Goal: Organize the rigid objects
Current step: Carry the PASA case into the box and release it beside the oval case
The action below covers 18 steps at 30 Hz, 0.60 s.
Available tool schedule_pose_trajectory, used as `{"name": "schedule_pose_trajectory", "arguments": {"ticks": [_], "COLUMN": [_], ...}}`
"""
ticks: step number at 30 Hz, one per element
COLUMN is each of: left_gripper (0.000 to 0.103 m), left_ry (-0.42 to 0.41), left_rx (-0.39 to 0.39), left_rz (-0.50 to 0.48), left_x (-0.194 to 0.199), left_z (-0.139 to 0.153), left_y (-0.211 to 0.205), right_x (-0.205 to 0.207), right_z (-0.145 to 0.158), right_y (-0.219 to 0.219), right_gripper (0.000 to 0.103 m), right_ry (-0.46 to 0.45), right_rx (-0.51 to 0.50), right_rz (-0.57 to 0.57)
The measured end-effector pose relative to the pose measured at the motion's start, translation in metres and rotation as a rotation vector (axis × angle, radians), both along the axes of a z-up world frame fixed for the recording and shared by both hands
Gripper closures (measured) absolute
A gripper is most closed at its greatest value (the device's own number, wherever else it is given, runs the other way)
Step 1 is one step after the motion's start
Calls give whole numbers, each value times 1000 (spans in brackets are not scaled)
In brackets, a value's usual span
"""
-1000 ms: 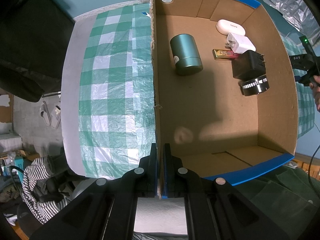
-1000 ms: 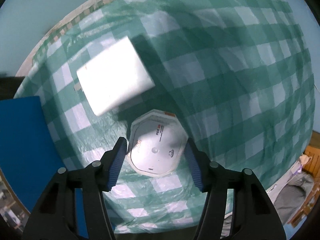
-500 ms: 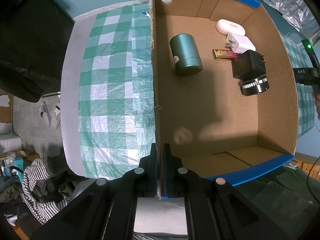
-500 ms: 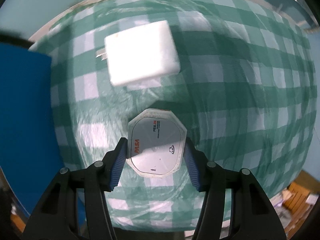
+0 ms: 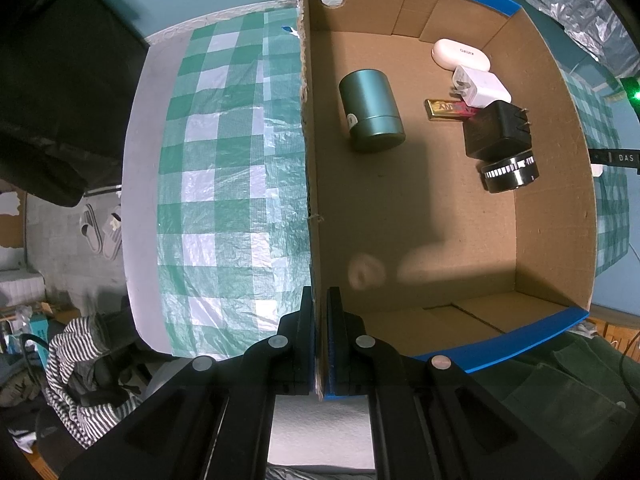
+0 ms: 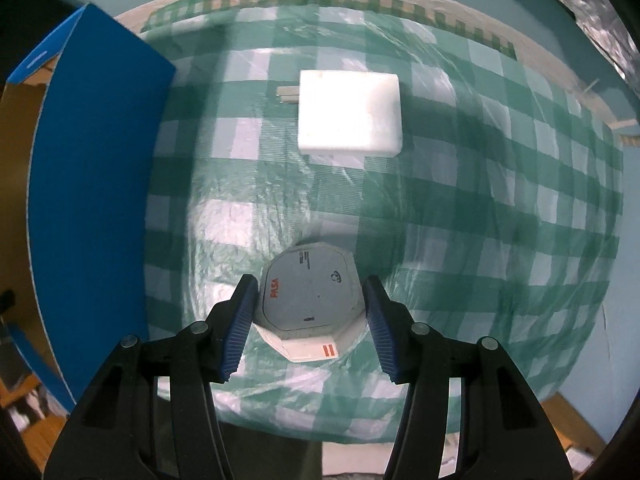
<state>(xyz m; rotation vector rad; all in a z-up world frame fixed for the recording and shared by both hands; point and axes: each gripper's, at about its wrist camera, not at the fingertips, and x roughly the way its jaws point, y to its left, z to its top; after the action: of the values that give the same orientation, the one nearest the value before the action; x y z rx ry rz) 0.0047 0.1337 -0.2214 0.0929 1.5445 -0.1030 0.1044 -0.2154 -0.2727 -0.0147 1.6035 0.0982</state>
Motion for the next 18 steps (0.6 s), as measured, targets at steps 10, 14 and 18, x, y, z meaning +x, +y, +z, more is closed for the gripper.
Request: {"name": "schedule_pose_trajectory", "arguments": {"ticks": [10, 14, 18], "left_gripper": [99, 99, 99], "left_ry": [0, -1, 0], "left_rx": [1, 1, 0], "left_rz": [-1, 0, 0], "left_x": [0, 0, 0], "left_z": [0, 0, 0], "left_y": [0, 0, 0], "right_x": [-12, -15, -16], "right_z": [21, 37, 58], "right_y": [5, 13, 26], "right_gripper": [49, 49, 49], "right_ry": [-13, -27, -53], "right_rx": [15, 31, 53], "right_rz": [30, 57, 90]}}
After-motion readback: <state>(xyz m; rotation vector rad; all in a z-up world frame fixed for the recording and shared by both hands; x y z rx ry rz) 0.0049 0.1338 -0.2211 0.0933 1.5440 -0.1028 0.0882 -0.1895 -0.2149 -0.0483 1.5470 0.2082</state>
